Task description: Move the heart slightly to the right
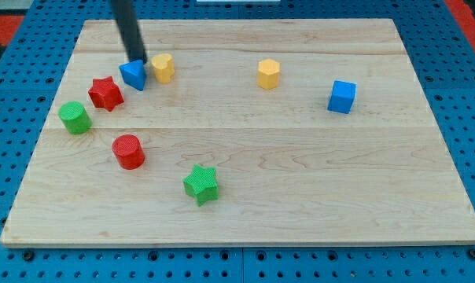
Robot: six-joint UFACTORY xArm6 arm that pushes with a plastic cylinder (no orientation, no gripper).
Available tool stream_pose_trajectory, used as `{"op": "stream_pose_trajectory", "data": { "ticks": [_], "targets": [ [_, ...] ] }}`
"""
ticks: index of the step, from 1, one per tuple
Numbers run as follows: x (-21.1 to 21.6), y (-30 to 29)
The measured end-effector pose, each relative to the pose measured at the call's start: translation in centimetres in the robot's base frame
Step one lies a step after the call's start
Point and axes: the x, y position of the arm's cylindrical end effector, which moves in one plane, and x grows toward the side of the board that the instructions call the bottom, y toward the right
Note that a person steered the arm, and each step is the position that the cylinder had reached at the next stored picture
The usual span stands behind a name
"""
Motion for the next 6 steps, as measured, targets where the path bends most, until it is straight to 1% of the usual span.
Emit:
{"op": "stream_pose_trajectory", "data": {
  "ticks": [1, 3, 4, 5, 6],
  "targets": [
    [0.3, -0.8],
    [2.6, 4.6],
    [-1.5, 0.4],
    [-1.9, -2.8],
    [-1.0, -6.6]
  ]
}}
